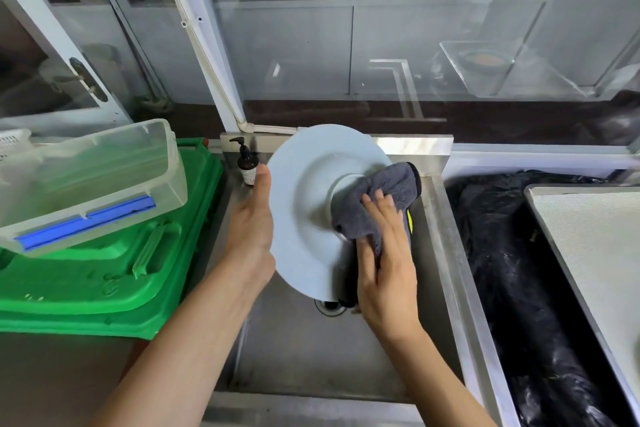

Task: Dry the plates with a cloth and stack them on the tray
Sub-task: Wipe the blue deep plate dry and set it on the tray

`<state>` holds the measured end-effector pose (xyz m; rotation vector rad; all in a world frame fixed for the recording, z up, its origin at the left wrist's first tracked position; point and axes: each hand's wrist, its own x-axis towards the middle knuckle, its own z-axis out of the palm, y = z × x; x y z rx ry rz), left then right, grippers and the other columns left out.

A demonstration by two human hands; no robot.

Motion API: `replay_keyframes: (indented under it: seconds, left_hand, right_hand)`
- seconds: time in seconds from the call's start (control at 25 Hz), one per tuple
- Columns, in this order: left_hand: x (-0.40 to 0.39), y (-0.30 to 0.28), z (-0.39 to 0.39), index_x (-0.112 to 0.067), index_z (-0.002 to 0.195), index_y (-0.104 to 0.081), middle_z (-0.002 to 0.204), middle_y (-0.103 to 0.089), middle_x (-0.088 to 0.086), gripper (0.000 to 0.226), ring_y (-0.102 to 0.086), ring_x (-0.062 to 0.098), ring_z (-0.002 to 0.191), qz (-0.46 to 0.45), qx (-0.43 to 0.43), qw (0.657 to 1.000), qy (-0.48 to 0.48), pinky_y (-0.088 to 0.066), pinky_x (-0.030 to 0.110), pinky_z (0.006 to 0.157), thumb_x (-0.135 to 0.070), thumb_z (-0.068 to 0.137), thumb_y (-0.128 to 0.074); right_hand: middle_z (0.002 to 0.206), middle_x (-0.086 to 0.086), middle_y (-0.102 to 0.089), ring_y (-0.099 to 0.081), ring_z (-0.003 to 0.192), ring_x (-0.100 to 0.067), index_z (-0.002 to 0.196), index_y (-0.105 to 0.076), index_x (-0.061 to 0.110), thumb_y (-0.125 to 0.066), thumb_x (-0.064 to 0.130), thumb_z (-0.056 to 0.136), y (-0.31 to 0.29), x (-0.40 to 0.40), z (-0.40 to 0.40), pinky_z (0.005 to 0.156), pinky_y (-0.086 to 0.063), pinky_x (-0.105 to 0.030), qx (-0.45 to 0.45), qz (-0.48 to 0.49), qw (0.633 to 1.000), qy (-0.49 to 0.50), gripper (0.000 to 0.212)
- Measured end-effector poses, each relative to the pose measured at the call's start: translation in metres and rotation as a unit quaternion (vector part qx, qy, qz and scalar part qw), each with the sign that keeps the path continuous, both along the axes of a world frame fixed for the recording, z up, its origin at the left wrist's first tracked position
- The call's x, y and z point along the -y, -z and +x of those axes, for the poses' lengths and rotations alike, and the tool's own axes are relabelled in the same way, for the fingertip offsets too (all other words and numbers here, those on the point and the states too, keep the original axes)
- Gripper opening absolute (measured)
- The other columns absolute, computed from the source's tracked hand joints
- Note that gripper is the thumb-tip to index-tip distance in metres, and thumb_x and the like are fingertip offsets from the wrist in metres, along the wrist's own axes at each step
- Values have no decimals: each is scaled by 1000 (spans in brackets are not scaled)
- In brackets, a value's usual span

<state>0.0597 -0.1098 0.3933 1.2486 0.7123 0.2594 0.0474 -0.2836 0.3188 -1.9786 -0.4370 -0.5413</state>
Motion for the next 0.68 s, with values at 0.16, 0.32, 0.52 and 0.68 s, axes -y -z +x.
replay_keyframes:
  seconds: [0.16,0.32,0.52,0.68]
  left_hand:
    - [7,-5,2,-26,121,-68,122,-71,-1,84,-65,27,115,13,-12,1000,18,-50,50,102,-85,64,-59]
    - [6,0,3,-24,109,-71,110,-76,-3,68,-70,22,106,22,-8,999,25,-54,46,96,-81,74,-61]
    - [10,-2,2,-20,89,-77,86,-79,-3,52,-76,17,84,46,19,998,48,-56,30,71,-68,86,-59]
    - [10,-6,2,-18,81,-76,79,-78,-6,45,-74,6,71,60,51,995,57,-52,18,51,-58,92,-59]
  right_hand:
    - [165,3,-34,-25,155,-19,154,-43,16,-45,20,104,0,-16,-11,128,-13,-43,52,-52,997,-38,51]
    - [163,1,-37,-25,155,-14,152,-46,17,-46,22,103,-23,-9,7,128,-13,-38,49,-67,997,-4,49]
    - [156,-1,-49,-37,150,-14,144,-58,16,-48,30,103,-67,-15,48,125,-24,-42,95,-149,982,-59,44]
    - [154,1,-51,-41,147,-14,142,-58,16,-50,25,104,-56,-4,60,123,-29,-42,85,-85,991,-56,40]
